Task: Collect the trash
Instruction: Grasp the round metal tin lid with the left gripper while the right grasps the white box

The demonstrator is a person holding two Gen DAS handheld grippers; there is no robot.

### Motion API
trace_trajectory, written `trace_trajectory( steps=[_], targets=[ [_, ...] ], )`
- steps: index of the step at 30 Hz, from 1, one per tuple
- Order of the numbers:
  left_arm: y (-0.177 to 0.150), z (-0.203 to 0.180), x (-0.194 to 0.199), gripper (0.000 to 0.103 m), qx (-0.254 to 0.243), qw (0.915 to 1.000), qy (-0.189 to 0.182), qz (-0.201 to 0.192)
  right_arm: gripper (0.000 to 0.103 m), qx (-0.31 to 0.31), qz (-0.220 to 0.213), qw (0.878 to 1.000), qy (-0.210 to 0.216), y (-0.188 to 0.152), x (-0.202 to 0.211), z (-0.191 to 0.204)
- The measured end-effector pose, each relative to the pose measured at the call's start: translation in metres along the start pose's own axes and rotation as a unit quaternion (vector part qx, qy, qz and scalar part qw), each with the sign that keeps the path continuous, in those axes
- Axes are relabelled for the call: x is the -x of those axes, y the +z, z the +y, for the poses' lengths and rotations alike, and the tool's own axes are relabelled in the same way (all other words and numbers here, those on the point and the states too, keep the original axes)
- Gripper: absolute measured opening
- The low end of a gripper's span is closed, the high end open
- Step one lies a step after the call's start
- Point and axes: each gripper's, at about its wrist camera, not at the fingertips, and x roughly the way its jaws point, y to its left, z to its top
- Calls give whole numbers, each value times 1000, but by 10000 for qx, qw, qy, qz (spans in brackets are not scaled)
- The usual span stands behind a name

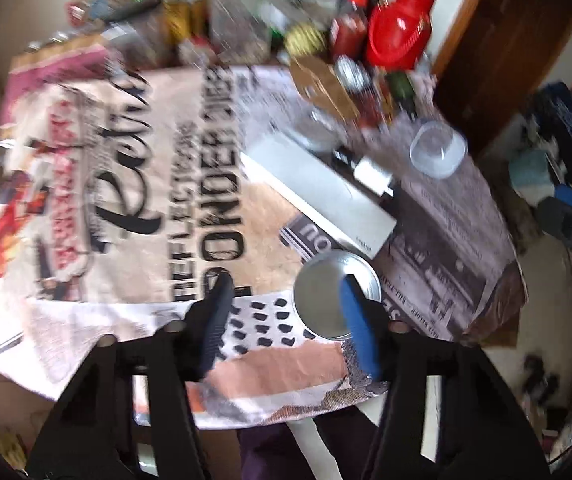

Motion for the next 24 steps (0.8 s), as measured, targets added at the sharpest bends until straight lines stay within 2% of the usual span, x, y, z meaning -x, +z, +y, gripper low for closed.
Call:
trace_trajectory(
  steps=[2, 4, 7, 11, 14, 18, 24],
  targets=[
    [1, 1, -17, 44, -90, 9998, -71, 158, 82, -66, 125, 9999, -42, 1, -14, 3],
    [2, 4, -34, 33, -117, 9990, -237, 356, 82, -106, 242, 9996, -101, 1, -28, 5],
    [2, 7, -52, 26, -93, 9973, -474, 547, 82, -195, 398, 9990, -63, 0, -45, 5],
    [1, 7, -60, 17, -93, 9966, -602, 551, 82, -244, 613, 9977, 130, -3, -66, 6],
    [-1, 8, -63, 11, 48, 9946, -890, 524, 82, -171, 774, 9967, 165, -6, -82, 9],
    [-2, 8, -65, 2, 64, 9955, -827, 467, 82, -58, 975, 9947, 335, -4, -104, 15],
    [-1, 34, -61, 1, 397, 9972, -487, 403, 82, 69, 1137, 9917, 592, 5, -130, 30]
  ],
)
